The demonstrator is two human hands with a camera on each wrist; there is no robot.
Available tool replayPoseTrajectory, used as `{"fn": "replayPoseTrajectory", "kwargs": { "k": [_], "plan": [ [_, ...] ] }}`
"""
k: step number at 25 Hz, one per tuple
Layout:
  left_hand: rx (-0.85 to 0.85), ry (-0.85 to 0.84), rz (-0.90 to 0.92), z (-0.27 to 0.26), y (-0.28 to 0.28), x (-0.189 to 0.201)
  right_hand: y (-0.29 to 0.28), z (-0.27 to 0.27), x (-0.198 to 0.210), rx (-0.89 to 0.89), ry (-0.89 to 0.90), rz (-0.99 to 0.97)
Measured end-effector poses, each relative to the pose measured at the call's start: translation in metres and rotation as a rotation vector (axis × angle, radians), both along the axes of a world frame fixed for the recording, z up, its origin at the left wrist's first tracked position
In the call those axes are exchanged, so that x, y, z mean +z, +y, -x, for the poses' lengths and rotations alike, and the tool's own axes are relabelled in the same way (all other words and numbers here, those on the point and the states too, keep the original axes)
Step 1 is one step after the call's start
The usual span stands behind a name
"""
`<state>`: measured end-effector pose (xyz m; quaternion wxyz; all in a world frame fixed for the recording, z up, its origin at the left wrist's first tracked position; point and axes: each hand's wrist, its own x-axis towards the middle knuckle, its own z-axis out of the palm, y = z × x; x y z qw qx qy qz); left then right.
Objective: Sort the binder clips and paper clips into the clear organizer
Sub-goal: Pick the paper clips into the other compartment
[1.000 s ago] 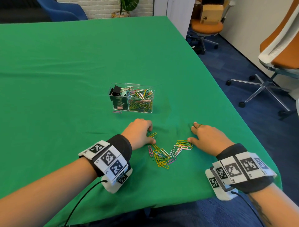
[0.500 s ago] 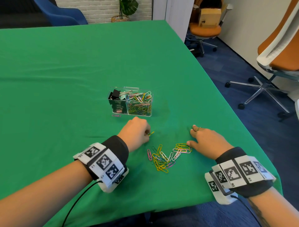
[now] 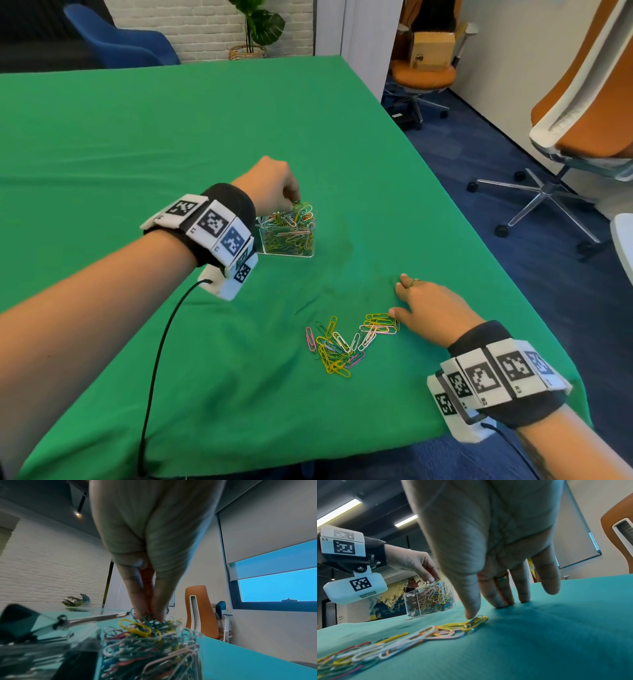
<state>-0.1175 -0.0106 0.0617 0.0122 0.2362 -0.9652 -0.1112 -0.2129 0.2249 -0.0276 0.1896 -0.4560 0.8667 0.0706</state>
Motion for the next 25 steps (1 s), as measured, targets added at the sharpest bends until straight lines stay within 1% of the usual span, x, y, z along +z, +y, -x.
{"fn": "replayPoseTrajectory", "kwargs": {
  "k": [3,6,7,9,10,11,12,14,15,16,17,19,21,23,25],
  "plan": [
    [-0.020,-0.044,0.000,0.002,-0.002,-0.008,0.000,0.001,-0.001,-0.002,0.000,0.005],
    [-0.018,-0.037,0.002,-0.001,-0.004,-0.007,0.000,0.000,0.000,-0.004,0.001,0.001],
    [-0.018,-0.009,0.014,-0.002,-0.005,-0.005,0.000,0.000,0.000,-0.007,0.003,0.004],
    [-0.041,0.104,0.080,-0.007,0.001,0.000,0.000,0.000,-0.001,-0.002,0.009,0.004],
    [-0.068,0.160,0.105,-0.011,0.010,0.000,0.000,0.000,-0.002,-0.001,0.010,0.004],
    [-0.112,0.173,0.118,-0.017,0.021,-0.002,0.000,0.001,-0.001,-0.003,0.004,0.009],
    [-0.172,0.116,0.113,-0.024,0.035,-0.008,0.000,0.001,0.000,-0.003,-0.003,0.020],
    [-0.286,-0.150,0.027,-0.038,0.065,-0.027,0.004,0.002,0.003,-0.005,-0.024,0.067],
    [-0.307,-0.286,-0.033,-0.044,0.078,-0.037,0.007,0.002,0.003,-0.013,-0.041,0.090],
    [-0.305,-0.380,-0.078,-0.048,0.088,-0.047,0.010,-0.001,0.004,-0.020,-0.065,0.094],
    [-0.286,-0.431,-0.098,-0.051,0.094,-0.057,0.011,-0.004,0.003,-0.025,-0.093,0.082],
    [-0.231,-0.472,-0.106,-0.053,0.103,-0.072,0.010,-0.015,0.002,-0.041,-0.161,0.055],
    [-0.198,-0.456,-0.140,-0.052,0.110,-0.082,0.001,-0.028,0.000,-0.026,-0.229,0.078],
    [-0.179,-0.384,-0.196,-0.050,0.115,-0.089,-0.005,-0.037,0.000,0.008,-0.355,0.156],
    [-0.158,-0.298,-0.232,-0.050,0.115,-0.093,-0.002,-0.036,0.001,-0.027,-0.497,0.250]
  ]
}}
